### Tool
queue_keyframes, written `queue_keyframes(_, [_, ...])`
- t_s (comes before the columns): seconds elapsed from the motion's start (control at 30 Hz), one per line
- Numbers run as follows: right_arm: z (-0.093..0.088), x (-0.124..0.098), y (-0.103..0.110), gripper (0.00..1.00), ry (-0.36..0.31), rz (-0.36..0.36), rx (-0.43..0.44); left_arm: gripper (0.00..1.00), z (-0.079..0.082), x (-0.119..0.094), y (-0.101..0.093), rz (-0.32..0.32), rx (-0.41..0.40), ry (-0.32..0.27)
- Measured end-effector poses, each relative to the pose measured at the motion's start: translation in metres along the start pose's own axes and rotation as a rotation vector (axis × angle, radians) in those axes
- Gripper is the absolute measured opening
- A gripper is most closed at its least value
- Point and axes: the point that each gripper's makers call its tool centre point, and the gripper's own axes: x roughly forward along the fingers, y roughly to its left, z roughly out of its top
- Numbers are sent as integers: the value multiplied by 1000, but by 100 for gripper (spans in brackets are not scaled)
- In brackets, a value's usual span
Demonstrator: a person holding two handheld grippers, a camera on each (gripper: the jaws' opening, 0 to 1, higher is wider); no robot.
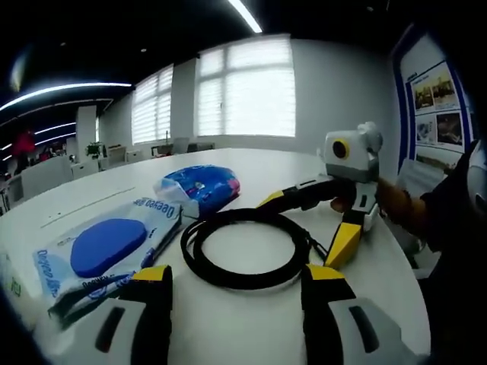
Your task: Arrange the tabletop items into an orderly group along one side of the table until the central work area is clear of visible clutter.
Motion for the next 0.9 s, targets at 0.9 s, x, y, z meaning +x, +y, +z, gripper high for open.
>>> queue_keyframes(0.9, [20, -5, 12, 97, -10, -44, -57, 87, 2, -31, 16, 92, -51, -19])
